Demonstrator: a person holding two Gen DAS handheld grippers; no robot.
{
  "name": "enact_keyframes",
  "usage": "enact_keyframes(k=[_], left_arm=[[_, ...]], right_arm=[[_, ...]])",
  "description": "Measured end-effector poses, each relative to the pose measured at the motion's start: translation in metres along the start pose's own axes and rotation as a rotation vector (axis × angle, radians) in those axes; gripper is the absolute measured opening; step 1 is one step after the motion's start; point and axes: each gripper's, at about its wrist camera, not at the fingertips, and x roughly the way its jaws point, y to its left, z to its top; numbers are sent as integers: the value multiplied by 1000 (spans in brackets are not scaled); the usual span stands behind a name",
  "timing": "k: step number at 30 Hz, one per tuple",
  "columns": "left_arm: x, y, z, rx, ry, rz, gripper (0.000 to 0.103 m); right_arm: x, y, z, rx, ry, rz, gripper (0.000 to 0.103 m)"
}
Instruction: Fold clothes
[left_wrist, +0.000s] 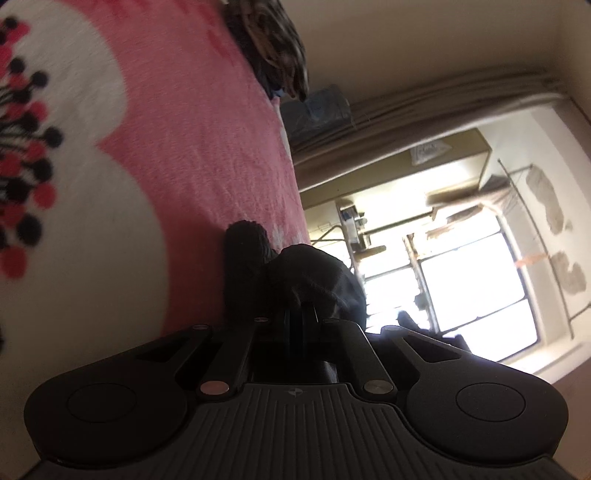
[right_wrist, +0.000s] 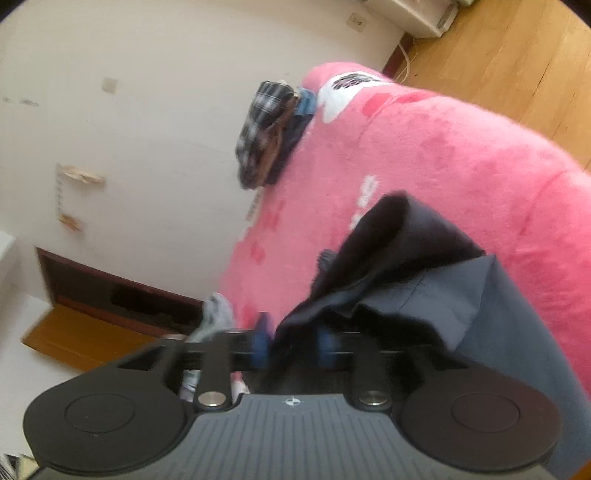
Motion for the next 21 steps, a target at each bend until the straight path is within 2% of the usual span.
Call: enact_keyframes(k=[4,6,8,9,11,14,17,19,21], left_arm=[[-4,6,1,-45,-12,-13,7],[-5,7,0,-54,-22,-15,20],[-5,7,0,-64,-30,-16,29],[-5,7,0,-72,-30,-20,31],[-4,7,1,-88,-28,-28,36],[-4,12,2,-133,-34,1,37],[-10,21,3,-201,-55,-19,38],[-16,25,2,-248,-77,-31,40],[-21,22,2,-250,-87,-27,46]], right_arm=[[-31,31,-19,-211,-30,-28,53],[-38,49,-32,-327,-23,-14,53],[-27,69,-47,-466,28,6,51],[-14,79,-53,-535,57,-11,50],[20,90,-60,-608,123,-42,40],[71,93,-59,-608,190,-80,30],[99,78,-42,-475,186,-87,29],[98,67,-30,-368,165,-54,29],[85,59,-21,-288,129,-24,29]])
